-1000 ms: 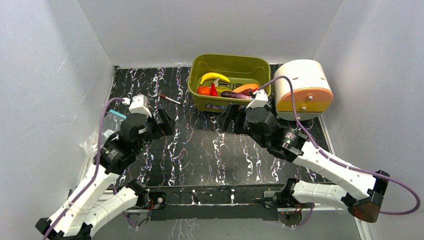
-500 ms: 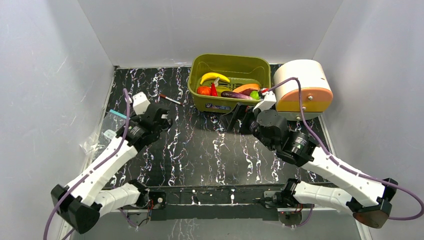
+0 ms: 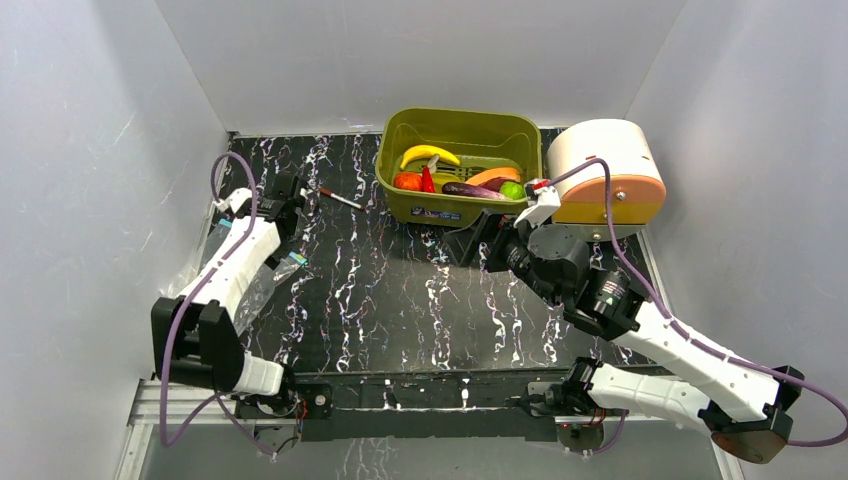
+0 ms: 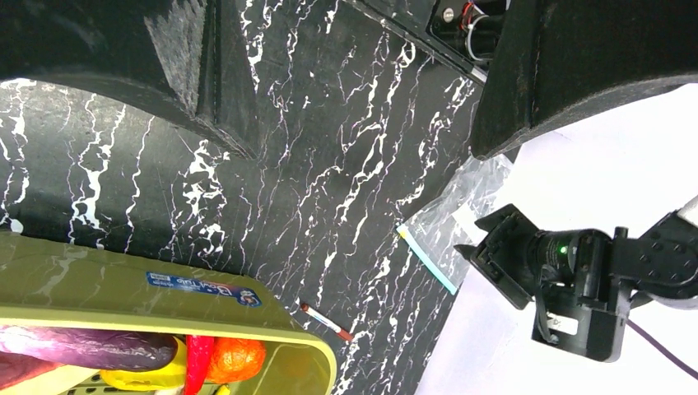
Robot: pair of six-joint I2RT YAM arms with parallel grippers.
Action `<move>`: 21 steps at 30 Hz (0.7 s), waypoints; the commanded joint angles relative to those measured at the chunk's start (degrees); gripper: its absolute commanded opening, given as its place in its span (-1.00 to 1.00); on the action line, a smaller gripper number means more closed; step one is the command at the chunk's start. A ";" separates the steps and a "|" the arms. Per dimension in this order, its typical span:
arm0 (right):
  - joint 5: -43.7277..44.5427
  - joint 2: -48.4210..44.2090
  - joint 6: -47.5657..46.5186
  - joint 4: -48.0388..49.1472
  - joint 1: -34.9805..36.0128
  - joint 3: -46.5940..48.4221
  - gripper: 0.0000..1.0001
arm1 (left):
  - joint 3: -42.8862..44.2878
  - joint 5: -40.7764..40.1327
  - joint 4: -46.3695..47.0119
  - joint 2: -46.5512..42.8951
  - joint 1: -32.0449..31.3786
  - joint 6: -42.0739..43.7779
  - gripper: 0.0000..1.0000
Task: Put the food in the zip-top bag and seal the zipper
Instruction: Pick up the zipper food storage bag at the corner of the board.
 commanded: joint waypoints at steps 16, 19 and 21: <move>0.92 -3.75 -1.29 3.85 0.25 -1.93 0.96 | -3.08 16.82 7.11 13.55 16.78 -8.48 0.34; 0.74 -3.88 -1.30 3.85 0.30 -1.94 0.96 | -3.16 17.44 7.74 16.17 16.89 -7.66 0.34; 0.81 -4.01 -1.27 3.81 0.28 -1.98 0.96 | -3.16 17.79 7.76 17.70 17.03 -7.51 0.34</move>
